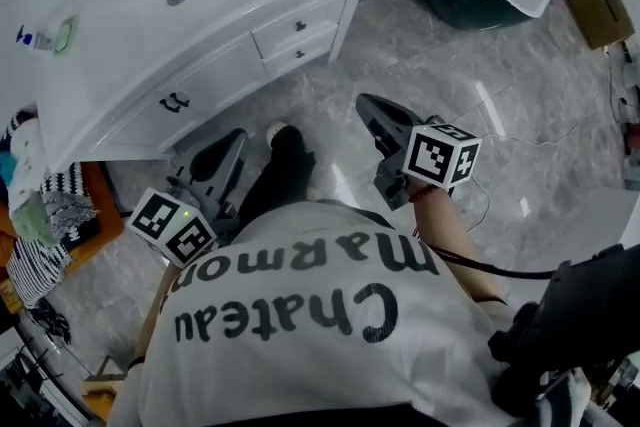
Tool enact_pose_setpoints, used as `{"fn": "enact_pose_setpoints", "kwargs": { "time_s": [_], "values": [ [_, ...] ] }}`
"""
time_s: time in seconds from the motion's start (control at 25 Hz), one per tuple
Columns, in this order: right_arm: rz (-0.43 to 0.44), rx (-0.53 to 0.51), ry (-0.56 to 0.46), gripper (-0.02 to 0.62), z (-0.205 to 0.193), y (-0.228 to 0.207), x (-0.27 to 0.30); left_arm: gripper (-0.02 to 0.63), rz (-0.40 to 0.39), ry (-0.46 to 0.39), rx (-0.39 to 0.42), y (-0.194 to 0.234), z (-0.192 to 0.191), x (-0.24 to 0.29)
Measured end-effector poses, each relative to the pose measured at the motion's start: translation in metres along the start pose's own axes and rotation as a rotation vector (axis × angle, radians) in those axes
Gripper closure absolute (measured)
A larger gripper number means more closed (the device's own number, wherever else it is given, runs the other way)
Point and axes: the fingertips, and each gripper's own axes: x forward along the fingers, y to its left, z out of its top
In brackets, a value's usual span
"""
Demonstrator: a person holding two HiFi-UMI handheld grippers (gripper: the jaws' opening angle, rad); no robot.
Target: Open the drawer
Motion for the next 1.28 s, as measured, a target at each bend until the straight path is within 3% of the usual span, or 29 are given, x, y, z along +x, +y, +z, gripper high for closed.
{"fn": "enact_pose_setpoints", "kwargs": {
  "time_s": [0.2, 0.36, 0.68, 0.92, 1.12, 1.28],
  "values": [
    [-0.001, -0.016, 0.019, 0.591, 0.015, -0.013, 0.036, 0.598, -0.010, 0.027, -0.016, 0.029, 0.000, 0.016],
    [-0.022, -0.054, 0.042, 0.591, 0.024, -0.025, 0.067, 0.598, -0.049, 0.005, 0.075, 0.055, 0.000, 0.041],
    [-0.113, -0.238, 0.173, 0.591, 0.008, -0.070, 0.126, 0.598, -0.102, 0.089, 0.066, 0.091, -0.023, 0.104],
    [-0.113, -0.238, 0.225, 0.591, -0.005, -0.102, 0.172, 0.598, -0.082, 0.144, 0.023, 0.120, -0.047, 0.130],
    [-0.169, -0.259, 0.249, 0.591, -0.009, -0.146, 0.217, 0.598, -0.081, 0.186, 0.026, 0.141, -0.060, 0.134],
    [-0.185, -0.306, 0.284, 0.591, -0.012, -0.167, 0.251, 0.598, -0.028, 0.199, 0.014, 0.160, -0.066, 0.126]
  ]
}}
